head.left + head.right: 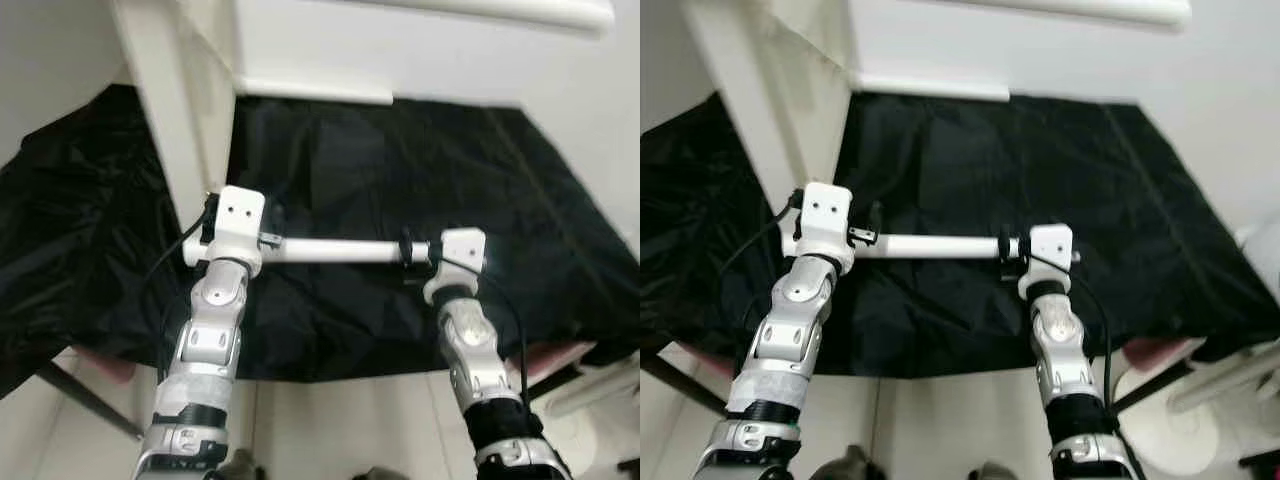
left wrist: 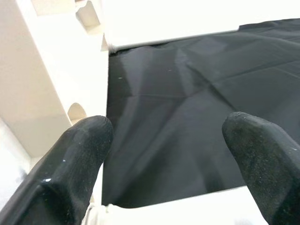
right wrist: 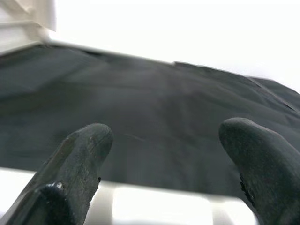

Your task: Building children table

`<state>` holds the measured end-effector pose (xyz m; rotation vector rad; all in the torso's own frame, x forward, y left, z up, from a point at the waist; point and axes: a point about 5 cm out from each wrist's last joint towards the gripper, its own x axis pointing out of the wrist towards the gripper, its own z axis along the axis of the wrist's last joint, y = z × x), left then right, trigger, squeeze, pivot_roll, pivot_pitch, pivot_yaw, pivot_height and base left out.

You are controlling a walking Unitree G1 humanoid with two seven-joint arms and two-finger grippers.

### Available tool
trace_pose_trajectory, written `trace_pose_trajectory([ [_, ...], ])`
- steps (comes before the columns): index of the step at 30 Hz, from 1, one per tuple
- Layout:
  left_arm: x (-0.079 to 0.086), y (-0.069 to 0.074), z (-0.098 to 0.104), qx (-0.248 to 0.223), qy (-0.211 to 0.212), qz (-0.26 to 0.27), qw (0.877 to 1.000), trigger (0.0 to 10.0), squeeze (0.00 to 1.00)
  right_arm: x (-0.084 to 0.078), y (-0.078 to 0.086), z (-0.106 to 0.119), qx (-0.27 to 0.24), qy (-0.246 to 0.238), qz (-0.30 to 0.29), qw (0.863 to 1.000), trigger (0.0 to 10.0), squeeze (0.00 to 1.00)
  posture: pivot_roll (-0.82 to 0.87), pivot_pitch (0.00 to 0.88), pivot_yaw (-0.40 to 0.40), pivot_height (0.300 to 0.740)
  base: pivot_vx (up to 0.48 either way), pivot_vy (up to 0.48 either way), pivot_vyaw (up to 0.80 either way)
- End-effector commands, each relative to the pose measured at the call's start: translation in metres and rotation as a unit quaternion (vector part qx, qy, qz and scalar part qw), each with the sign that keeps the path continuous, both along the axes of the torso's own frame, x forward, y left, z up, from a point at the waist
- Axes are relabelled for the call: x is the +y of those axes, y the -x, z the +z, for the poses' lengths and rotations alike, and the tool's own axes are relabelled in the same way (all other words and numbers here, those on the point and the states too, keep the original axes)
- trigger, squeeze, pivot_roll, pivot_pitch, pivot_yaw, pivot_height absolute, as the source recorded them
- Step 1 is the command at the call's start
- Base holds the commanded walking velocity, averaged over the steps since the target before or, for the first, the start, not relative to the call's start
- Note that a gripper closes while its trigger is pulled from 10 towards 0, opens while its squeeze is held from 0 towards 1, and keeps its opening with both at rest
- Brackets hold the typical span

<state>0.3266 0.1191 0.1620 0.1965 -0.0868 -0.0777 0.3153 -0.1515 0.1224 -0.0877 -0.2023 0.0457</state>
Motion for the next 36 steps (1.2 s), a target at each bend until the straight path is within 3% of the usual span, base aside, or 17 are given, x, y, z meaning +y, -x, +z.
trace_pose_trajectory([
  [1,0.002,0.0,0.0,-0.011,0.002,0.035,0.999,10.0,0.0,-0.006,0.002,-0.003,0.003,0.009,-0.008,1.0,10.0,0.0,-0.03,0.018,-0.033,0.74,0.0,0.0,0.0],
  [5,-0.014,0.001,-0.001,-0.016,-0.005,0.01,1.0,10.0,0.0,-0.009,0.002,-0.001,0.0,0.01,-0.01,1.0,10.0,0.0,-0.04,0.018,-0.036,0.74,0.0,0.0,0.0],
  [14,-0.022,0.003,0.001,-0.024,-0.015,-0.013,1.0,10.0,0.0,-0.009,0.001,-0.002,0.001,0.01,-0.014,1.0,10.0,0.0,-0.04,0.017,-0.034,0.74,0.0,0.0,0.0],
  [30,-0.018,0.011,-0.001,-0.031,-0.033,-0.049,0.998,10.0,0.0,-0.006,0.002,-0.003,0.0,0.002,-0.012,1.0,10.0,0.0,-0.01,0.013,-0.026,0.74,0.0,0.0,0.0],
  [34,-0.018,0.018,-0.004,-0.023,-0.022,-0.081,0.996,10.0,0.0,-0.009,0.004,-0.002,-0.001,-0.005,-0.019,1.0,10.0,0.0,0.0,0.005,-0.014,0.74,0.0,0.0,0.0],
  [35,-0.018,0.021,-0.004,-0.021,-0.015,-0.093,0.995,10.0,0.66,-0.011,0.006,-0.003,-0.002,-0.006,-0.021,1.0,10.0,0.0,0.0,0.004,-0.013,0.74,0.0,0.0,0.0],
  [36,-0.018,0.021,-0.004,-0.021,-0.015,-0.093,0.995,10.0,0.66,-0.011,0.006,-0.003,-0.002,-0.006,-0.021,1.0,10.0,0.0,0.0,0.004,-0.013,0.74,0.0,0.0,0.0],
])
